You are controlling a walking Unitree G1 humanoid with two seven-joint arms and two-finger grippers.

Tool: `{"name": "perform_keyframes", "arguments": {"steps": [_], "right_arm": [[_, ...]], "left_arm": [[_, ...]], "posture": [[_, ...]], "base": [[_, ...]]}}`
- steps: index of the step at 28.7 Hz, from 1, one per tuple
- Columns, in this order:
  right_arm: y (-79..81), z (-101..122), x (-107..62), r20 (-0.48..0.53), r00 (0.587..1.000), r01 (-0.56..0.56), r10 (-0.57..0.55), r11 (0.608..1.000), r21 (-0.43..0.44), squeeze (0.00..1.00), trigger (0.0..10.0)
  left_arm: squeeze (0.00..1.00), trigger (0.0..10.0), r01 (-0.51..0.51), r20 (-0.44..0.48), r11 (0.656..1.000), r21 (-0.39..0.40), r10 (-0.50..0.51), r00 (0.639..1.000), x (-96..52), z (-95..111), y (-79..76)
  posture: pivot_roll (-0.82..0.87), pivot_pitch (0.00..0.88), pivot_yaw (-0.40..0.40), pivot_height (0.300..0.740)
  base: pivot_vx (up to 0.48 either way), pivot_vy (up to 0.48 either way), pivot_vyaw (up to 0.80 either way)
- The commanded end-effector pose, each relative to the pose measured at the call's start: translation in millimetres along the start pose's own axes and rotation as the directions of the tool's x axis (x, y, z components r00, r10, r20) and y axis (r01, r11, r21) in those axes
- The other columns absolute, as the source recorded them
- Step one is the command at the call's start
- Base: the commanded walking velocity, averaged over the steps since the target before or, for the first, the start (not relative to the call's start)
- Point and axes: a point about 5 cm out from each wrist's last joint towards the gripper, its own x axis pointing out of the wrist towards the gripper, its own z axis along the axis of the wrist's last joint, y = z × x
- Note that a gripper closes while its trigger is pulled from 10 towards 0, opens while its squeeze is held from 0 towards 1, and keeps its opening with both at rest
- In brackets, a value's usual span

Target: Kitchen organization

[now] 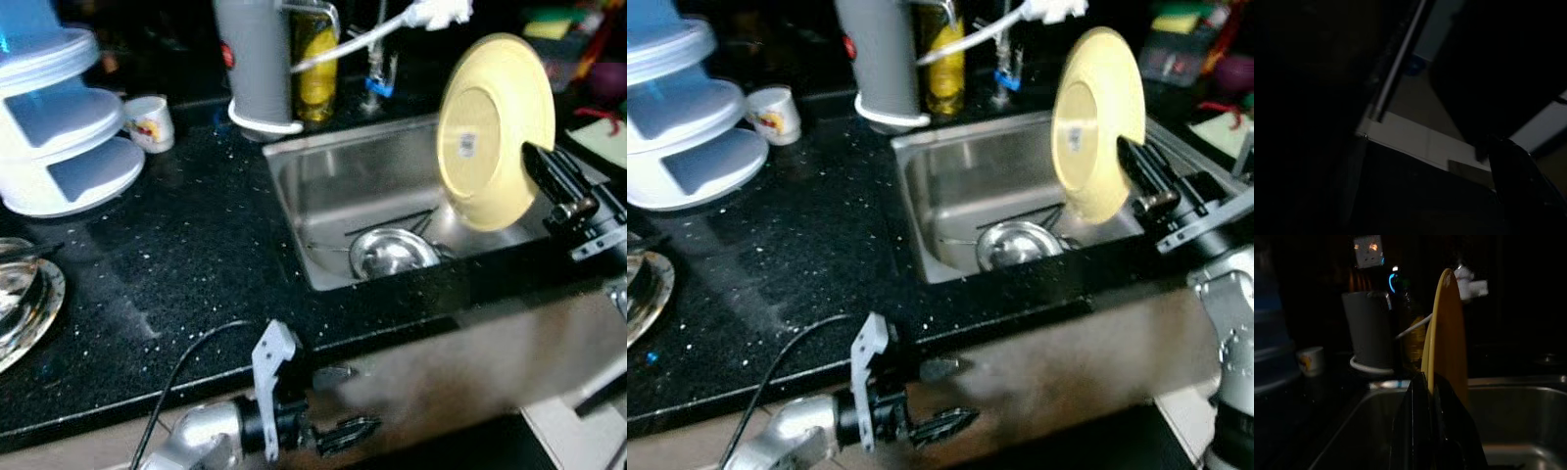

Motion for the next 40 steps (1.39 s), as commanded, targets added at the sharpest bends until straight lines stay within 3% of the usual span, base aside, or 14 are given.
{"name": "perform_keyframes", "arguments": {"steps": [1,3,10,22,27,32,36,40], "right_arm": [[5.5,-7.0,4.3,-0.023,0.999,-0.029,0.028,0.999,-0.014,0.0,10.0],[9.8,-11.9,6.3,-0.041,0.998,-0.045,0.045,0.999,-0.019,0.0,10.0],[16.2,-17.6,11.6,-0.056,0.996,-0.069,0.068,0.997,-0.024,0.0,10.0],[23.0,-26.0,18.5,-0.097,0.991,-0.094,0.087,0.993,-0.067,0.0,10.0],[28.8,-35.0,23.0,-0.155,0.983,-0.118,0.098,0.985,-0.127,0.0,10.0],[40.9,-47.1,41.2,-0.214,0.975,-0.11,0.059,0.967,-0.232,0.0,10.0],[49.1,-53.5,49.7,-0.239,0.969,-0.116,0.053,0.959,-0.258,0.0,10.0],[75.2,-71.4,67.7,-0.259,0.961,-0.16,0.091,0.953,-0.257,0.0,10.0]], "left_arm": [[0.0,10.0,-0.097,0.042,0.993,0.059,0.095,0.995,1.2,9.7,8.3],[0.0,10.0,-0.146,0.081,0.985,0.093,0.138,0.987,6.0,19.6,9.5],[0.0,10.0,-0.168,0.11,0.979,0.117,0.155,0.982,10.9,27.4,7.0],[0.0,10.0,-0.171,0.098,0.98,0.103,0.161,0.982,10.2,22.8,6.4],[0.0,10.0,-0.167,0.083,0.981,0.096,0.159,0.984,8.5,19.7,5.8],[0.0,10.0,-0.15,0.015,0.983,0.103,0.149,0.989,2.5,10.4,5.7],[0.0,10.0,-0.155,-0.017,0.982,0.11,0.157,0.987,-1.6,6.4,6.8],[0.0,10.0,-0.159,-0.096,0.976,0.15,0.174,0.98,-11.1,-4.4,7.3]], "posture": [[0.03,0.0,0.007,0.74],[0.03,0.0,0.007,0.74],[0.04,0.0,0.002,0.74],[0.04,0.0,0.002,0.74],[0.04,0.0,-0.001,0.74],[0.04,0.0,-0.005,0.74],[0.04,0.0,-0.005,0.74],[0.05,0.0,-0.01,0.74]], "base": [[0.0,0.0,0.0],[0.0,0.0,0.0],[0.0,-0.288,0.0],[0.0,-0.369,0.0],[0.0,-0.2,0.0],[0.0,0.0,0.0],[0.0,0.0,0.0],[0.0,0.0,0.0]]}}
